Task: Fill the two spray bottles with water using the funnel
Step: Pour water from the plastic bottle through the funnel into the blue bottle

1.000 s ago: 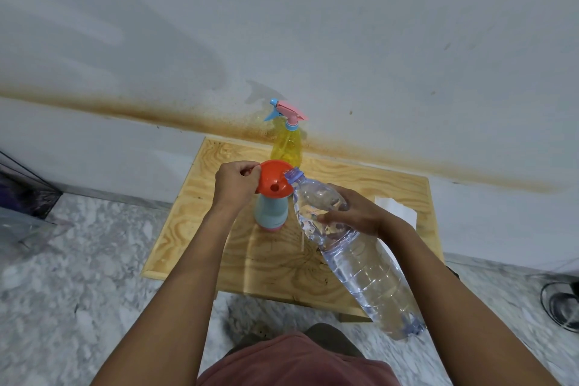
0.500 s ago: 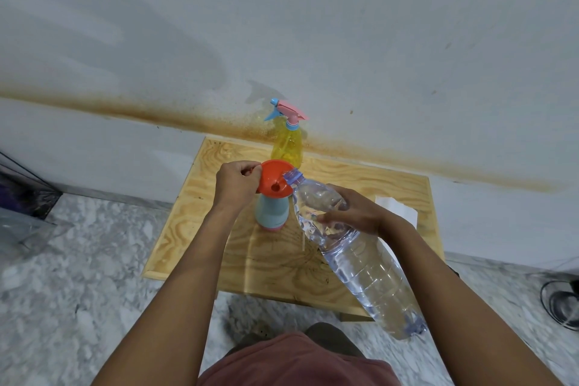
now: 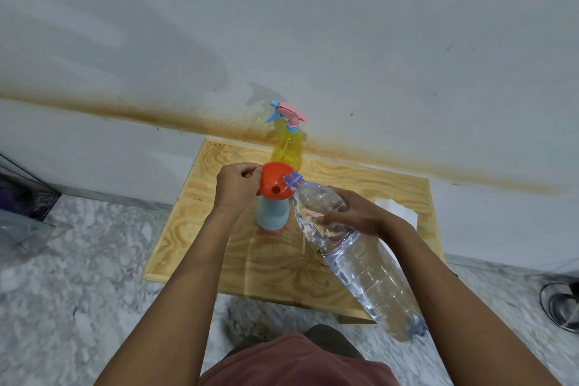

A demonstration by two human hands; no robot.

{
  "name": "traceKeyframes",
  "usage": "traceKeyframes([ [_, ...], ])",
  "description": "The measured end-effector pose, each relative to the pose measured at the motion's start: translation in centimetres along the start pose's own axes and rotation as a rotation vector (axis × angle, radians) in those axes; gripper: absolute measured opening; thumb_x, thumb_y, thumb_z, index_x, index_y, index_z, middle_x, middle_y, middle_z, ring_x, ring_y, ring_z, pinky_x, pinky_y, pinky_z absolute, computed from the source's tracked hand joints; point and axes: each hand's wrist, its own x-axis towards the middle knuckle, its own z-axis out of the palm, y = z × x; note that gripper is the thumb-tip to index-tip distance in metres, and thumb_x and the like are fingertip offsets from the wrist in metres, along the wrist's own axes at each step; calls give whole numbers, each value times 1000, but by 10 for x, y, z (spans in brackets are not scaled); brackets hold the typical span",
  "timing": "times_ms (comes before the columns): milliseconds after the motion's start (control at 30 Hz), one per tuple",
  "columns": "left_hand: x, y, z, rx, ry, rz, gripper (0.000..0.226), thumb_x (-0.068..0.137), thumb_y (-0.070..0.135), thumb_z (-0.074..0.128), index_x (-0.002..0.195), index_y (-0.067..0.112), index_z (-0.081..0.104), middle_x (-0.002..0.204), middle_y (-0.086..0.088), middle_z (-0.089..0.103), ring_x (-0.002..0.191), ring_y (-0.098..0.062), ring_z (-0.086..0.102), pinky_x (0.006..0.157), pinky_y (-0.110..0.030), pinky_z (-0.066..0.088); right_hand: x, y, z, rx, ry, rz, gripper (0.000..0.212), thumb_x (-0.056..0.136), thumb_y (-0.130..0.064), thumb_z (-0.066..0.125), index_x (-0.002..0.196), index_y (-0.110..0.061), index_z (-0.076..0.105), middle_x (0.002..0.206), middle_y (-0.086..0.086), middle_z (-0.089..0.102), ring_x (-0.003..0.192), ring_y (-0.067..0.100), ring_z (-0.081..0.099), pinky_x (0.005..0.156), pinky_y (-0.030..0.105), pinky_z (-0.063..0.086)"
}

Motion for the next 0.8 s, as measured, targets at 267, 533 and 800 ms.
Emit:
traceKeyframes([
  [267,-1,0,-1,-1,-4,-2,17,93,15,66,103,8,77,89,0,70,81,-13,67,73,-35,62,0,-2,0,-9,-6,-16,45,80,-33,74,123,-35,60,102,-7,75,86,8,73,77,26,56],
  [533,-1,1,-3,-5,-14,-1,16,93,16,66,103,9,77,86,6,69,83,-12,67,74,-35,62,1,-5,2,-5,22,-61,51,76,-33,77,124,-34,61,107,-2,74,94,13,71,80,28,57],
  [800,-1,2,-3,-4,-16,23,14,92,14,66,97,9,78,78,10,68,75,-7,65,71,-31,60,-3,-8,5,-26,104,-155,62,73,-42,78,131,-41,54,114,-16,68,103,7,67,81,21,53],
])
